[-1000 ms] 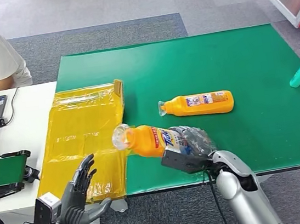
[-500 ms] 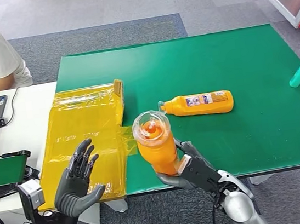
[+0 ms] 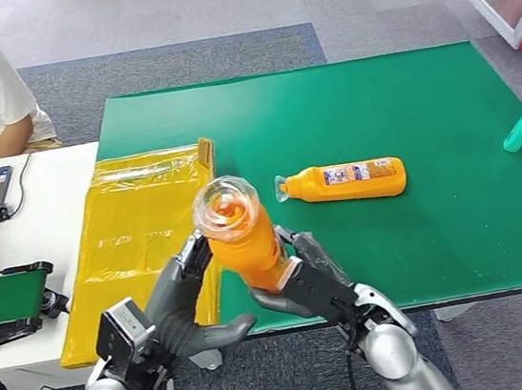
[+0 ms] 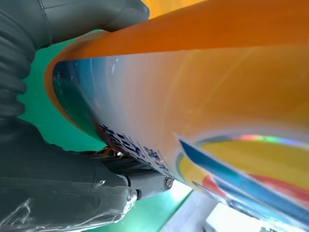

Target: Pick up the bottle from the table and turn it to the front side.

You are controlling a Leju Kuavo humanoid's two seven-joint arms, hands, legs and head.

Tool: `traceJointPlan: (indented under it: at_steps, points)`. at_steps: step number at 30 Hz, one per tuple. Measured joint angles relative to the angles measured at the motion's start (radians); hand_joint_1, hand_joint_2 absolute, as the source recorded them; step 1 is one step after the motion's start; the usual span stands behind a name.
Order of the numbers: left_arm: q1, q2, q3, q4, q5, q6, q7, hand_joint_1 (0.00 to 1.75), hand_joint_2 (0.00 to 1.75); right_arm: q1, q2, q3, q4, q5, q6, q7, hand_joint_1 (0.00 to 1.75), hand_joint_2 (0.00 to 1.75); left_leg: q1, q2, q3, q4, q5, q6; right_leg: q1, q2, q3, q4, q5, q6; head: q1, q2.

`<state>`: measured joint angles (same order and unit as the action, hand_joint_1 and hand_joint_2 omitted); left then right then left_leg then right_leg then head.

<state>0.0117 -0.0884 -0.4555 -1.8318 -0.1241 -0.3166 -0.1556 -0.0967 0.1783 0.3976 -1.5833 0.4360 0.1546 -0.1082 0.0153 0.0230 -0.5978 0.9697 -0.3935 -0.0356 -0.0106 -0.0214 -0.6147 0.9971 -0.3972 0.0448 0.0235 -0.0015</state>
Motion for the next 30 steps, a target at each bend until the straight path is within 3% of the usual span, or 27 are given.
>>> traceJointPlan:
  at_steps: [22,26,30]
  points:
    - [-0.073,-0.021,-0.071,-0.002,-0.099,0.079,0.014,0.0,1.75,0.029,-0.001,0.038,0.0,0.069,-0.07,-0.023,1.75,1.75,0.0,0.0,0.0,0.0,0.0,0.0,0.0,0.0,-0.001,0.0,0.0,0.0,0.0,0.0]
    - [-0.074,-0.024,-0.079,-0.002,-0.094,0.073,0.025,1.75,1.75,0.036,-0.001,0.032,-0.023,0.079,-0.09,-0.023,1.75,1.75,0.0,0.0,0.0,0.0,0.0,0.0,0.0,0.0,-0.001,0.0,0.0,0.0,0.0,0.0]
    - [-0.074,-0.028,-0.083,-0.002,-0.095,0.07,0.031,1.75,1.75,0.059,-0.002,0.018,-0.064,0.081,-0.101,-0.023,1.75,1.75,0.0,0.0,-0.001,0.0,0.0,0.0,0.0,0.0,-0.001,0.0,0.0,0.0,0.0,0.0]
